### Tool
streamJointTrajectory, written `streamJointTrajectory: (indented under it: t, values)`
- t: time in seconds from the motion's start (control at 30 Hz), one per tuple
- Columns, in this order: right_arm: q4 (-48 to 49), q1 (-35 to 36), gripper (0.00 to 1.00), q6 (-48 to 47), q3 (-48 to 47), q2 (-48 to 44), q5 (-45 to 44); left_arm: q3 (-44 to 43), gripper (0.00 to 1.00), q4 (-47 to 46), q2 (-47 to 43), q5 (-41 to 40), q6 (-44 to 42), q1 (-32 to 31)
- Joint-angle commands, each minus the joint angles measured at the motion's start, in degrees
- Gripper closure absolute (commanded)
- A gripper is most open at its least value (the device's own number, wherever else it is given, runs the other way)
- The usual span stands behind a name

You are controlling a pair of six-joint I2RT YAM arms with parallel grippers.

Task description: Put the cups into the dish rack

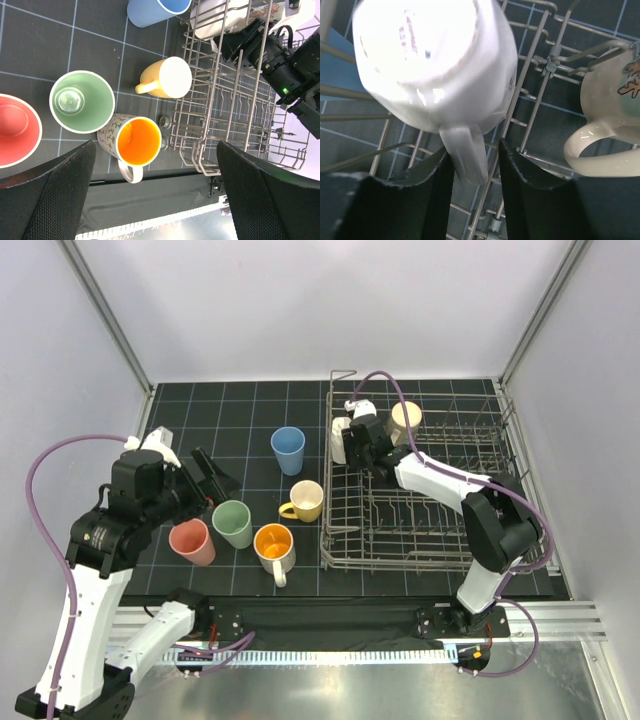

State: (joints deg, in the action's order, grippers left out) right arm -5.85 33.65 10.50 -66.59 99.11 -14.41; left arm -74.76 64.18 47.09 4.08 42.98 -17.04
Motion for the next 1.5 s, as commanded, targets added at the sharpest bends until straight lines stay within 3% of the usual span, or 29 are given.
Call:
streamJointTrajectory:
  t: [0.0,0.43,0.57,0.87,1.0,1.1,1.13,1.17,1.4,1.47]
  values:
    - [-2.06,0.01,0.55,1.71,-3.28,-2.34,-2.55,-1.88,0.0,-0.2,0.02,-0.74,-1.58,-0.1]
    - [-9.17,0.1,0.45,5.23,-5.04,-9.54,-1.05,-1.44,0.01,0.68,0.46,1.29,-2.38,-0.1]
    - [-18.13,0.01,0.44,5.14,-8.37,-12.09,-1.58,-1.53,0.02,1.73,1.59,0.85,-2.46,-0.1]
    - [-33.08,0.1,0.35,7.25,-9.53,-22.9,0.43,-0.04,0.04,9.99,6.87,-10.22,-2.64,-0.01]
    - [-38.0,0.01,0.35,8.91,-9.97,-26.86,3.95,2.33,0.04,8.25,8.89,-10.06,-2.2,-0.1]
    - [-41.69,0.01,0.15,10.94,-10.05,-30.02,3.43,3.57,0.06,5.53,9.77,-9.52,-2.99,-0.01]
    - [-42.75,0.01,0.03,11.73,-9.79,-31.07,3.43,3.83,0.08,4.56,9.95,-9.53,-3.77,-0.01]
    - [-43.19,0.01,0.0,11.82,-9.7,-32.04,3.86,4.7,0.1,3.59,10.12,-9.26,-4.57,-0.1]
    - [-48.81,-0.16,0.0,10.68,-13.03,-34.69,10.19,8.84,0.22,-2.75,12.49,-11.98,-11.16,-0.01]
    - [-50.58,-0.16,0.0,9.63,-14.18,-34.86,11.25,9.37,0.32,-3.1,13.55,-12.25,-13.96,-0.1]
